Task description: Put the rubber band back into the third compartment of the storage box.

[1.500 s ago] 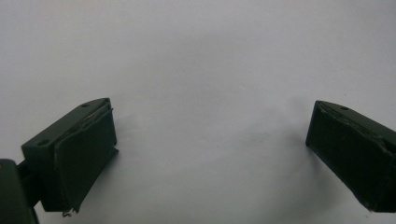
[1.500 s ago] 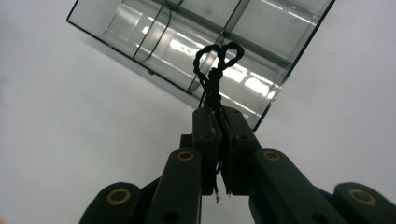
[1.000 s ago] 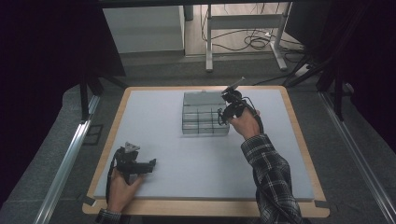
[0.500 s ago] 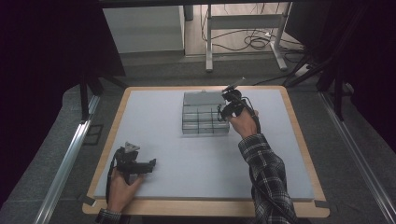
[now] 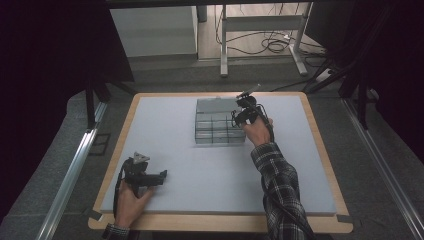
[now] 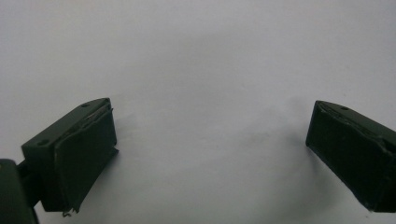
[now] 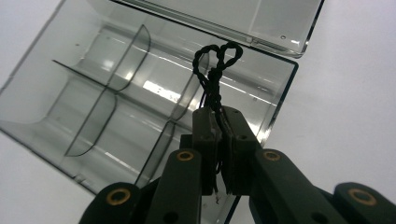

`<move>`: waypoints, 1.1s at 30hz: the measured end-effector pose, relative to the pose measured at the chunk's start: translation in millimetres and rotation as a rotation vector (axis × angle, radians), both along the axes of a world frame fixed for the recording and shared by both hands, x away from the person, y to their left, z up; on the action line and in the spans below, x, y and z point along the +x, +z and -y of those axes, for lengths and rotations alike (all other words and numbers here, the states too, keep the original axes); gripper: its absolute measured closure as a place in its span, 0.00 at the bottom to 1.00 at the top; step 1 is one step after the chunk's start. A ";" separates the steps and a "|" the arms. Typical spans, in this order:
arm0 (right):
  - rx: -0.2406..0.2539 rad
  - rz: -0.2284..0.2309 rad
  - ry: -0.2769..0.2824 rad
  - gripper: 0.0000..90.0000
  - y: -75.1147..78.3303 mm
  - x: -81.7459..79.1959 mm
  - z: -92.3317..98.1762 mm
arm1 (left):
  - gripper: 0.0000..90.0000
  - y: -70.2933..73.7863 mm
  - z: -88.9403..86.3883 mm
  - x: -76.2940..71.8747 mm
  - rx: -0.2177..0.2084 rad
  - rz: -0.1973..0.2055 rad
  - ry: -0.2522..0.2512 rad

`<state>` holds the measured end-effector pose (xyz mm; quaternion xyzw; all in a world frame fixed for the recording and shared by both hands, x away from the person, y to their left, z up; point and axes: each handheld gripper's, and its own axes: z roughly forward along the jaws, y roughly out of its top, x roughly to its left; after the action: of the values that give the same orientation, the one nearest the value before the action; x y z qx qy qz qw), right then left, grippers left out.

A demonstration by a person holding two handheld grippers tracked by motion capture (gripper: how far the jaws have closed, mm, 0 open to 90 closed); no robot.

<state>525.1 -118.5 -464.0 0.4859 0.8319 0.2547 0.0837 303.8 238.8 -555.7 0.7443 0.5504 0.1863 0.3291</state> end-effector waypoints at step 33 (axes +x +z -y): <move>-0.006 0.037 0.018 0.76 -23.9 11.1 -5.9 | 0.02 0.0 0.4 0.0 0.003 -0.001 0.000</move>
<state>536.2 -112.5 -487.9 0.4732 0.8353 0.2621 0.0981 303.7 238.3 -555.7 0.7448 0.5504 0.1868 0.3278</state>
